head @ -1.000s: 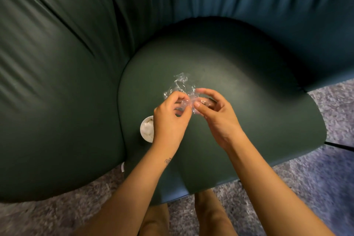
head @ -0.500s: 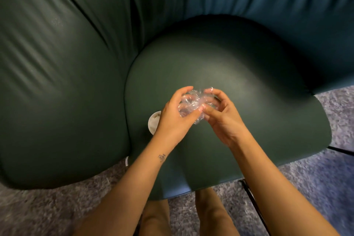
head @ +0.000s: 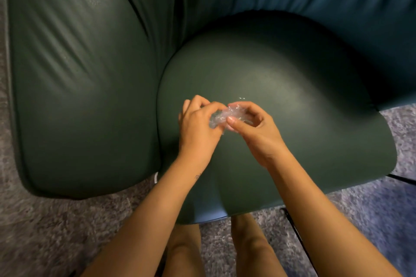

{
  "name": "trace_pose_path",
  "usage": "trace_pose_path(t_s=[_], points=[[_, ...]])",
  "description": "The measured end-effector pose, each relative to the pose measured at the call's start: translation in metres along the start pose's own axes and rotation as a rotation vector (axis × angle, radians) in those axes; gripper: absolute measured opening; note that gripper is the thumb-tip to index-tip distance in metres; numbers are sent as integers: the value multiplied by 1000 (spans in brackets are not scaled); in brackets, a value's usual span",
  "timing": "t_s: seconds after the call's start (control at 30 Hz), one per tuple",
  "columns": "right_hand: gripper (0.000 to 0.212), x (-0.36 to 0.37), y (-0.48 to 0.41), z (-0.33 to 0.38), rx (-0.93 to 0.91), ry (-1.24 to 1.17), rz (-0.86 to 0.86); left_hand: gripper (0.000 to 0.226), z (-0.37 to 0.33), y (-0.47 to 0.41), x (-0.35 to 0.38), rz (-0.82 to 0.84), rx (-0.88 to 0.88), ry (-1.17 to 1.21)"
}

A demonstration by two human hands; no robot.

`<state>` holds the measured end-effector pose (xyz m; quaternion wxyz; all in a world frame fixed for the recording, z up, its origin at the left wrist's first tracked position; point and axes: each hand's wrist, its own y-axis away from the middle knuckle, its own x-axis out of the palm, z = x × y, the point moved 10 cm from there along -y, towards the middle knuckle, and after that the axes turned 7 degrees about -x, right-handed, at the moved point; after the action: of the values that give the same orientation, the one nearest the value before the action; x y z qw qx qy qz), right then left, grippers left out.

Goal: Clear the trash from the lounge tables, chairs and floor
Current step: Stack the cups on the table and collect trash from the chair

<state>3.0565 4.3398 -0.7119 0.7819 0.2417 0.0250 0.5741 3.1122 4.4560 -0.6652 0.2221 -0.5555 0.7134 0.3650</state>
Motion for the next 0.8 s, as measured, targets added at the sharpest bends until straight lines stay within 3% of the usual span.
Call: trace_pose_path(t_s=[0.13,0.27,0.47,0.67,0.8], points=[[16,3,2,-5,-33,109,-125,29,9,6,-3,74,2,-40],[31,8,6,-4,-105,386,-190,36,28,18,-16,94,-8,98],[22,39,23,-7,-319,786,-135,13,60,29,-12,3,4,-23],[29,61,38,-17,-466,1106,31,20,74,24,-5,-49,42,-132],[40,61,49,-17,-578,1218,-22,22,79,15,2,-33,76,-189]])
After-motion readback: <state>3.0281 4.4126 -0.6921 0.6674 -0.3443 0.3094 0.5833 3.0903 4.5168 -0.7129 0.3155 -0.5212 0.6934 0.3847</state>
